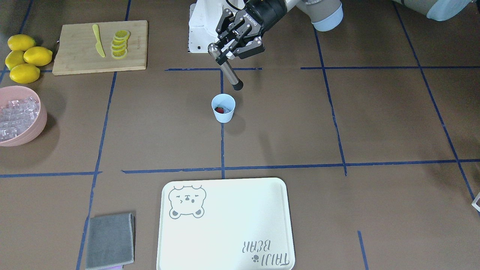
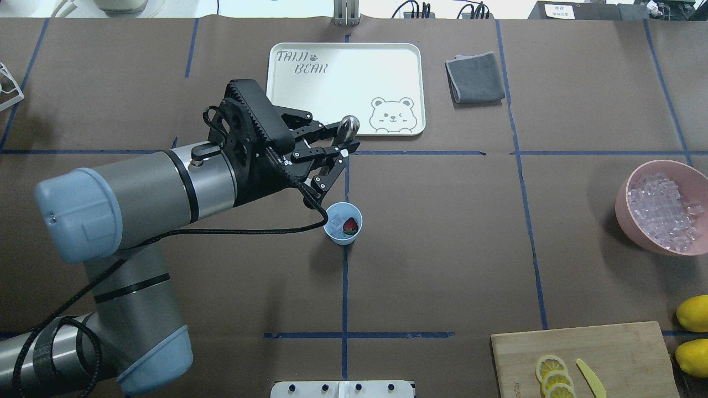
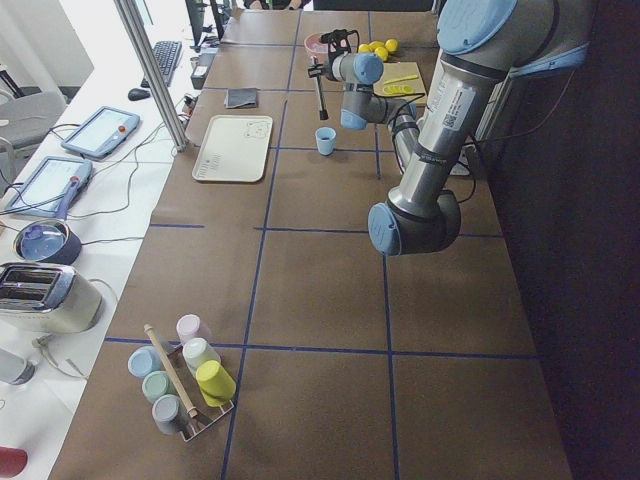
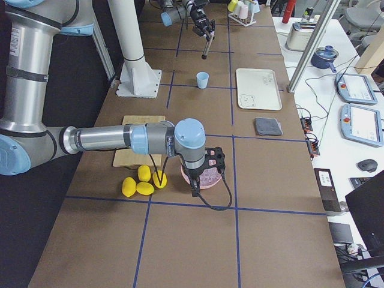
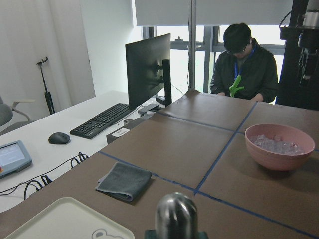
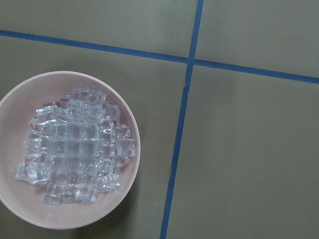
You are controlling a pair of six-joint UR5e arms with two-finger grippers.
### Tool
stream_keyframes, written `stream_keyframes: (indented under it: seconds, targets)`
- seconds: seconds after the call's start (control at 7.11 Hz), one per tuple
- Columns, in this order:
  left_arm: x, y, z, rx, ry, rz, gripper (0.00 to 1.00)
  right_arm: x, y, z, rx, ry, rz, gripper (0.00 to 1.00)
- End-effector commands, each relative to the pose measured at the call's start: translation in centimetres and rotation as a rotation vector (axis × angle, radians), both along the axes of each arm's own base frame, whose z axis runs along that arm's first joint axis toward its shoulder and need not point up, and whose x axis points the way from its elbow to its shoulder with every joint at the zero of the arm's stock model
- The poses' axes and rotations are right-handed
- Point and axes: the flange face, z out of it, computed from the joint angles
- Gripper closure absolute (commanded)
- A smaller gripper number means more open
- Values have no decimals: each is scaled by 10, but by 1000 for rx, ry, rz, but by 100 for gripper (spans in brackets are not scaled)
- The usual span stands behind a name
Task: Mash ice and strawberries in cup
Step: 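Lift the pestle out of the cup and carry it back with the left gripper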
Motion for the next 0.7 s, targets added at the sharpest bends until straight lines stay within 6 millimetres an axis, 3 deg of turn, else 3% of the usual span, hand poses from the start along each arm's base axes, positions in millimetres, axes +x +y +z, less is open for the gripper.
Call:
stream_keyframes:
  seconds: [0.0,0.28,0.56]
  targets:
    - [-6,-5,2,-50,-114,-14,97,0,0,0,1,0,0,1]
    - [-16,-26,14,-134,-166,-56,96,0,0,0,1,0,0,1]
    - [-34,-61,38,-305,-251,-133,96,0,0,-1,0,-2,1,1]
